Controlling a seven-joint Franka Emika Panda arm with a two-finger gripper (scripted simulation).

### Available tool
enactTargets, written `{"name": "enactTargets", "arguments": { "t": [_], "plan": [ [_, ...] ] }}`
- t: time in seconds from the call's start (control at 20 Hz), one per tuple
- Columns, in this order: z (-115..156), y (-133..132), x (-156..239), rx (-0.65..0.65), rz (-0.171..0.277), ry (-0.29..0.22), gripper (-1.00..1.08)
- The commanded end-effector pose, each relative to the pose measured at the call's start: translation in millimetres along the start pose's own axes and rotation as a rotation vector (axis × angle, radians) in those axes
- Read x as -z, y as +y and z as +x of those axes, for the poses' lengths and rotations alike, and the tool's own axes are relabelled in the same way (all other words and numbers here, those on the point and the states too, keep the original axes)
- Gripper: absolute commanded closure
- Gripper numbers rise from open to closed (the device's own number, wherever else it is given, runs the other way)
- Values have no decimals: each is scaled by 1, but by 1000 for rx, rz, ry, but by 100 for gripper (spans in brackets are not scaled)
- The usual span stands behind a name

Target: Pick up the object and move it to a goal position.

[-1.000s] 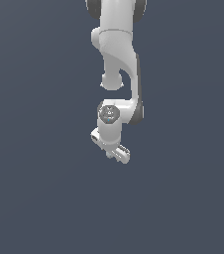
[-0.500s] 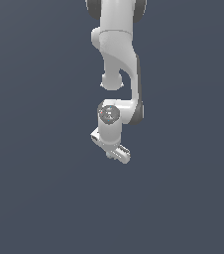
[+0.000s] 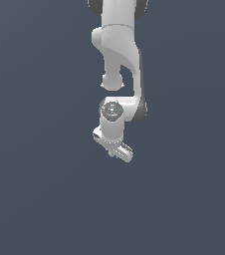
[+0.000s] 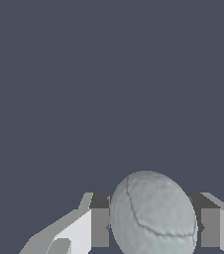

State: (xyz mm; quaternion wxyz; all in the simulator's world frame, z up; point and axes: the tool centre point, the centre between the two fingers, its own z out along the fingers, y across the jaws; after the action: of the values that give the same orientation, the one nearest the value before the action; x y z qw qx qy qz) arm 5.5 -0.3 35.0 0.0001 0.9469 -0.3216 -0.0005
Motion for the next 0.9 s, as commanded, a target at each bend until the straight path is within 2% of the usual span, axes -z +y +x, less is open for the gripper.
{"name": "enactTargets", "arguments": {
  "t": [0.0,0.35,0.85],
  "plan": [
    [-5,-4,11,1,1,1,108],
    [-28,-17,59,0,2,0,108],
    [-79,-47,166,-1,0,1,108]
  ]
}}
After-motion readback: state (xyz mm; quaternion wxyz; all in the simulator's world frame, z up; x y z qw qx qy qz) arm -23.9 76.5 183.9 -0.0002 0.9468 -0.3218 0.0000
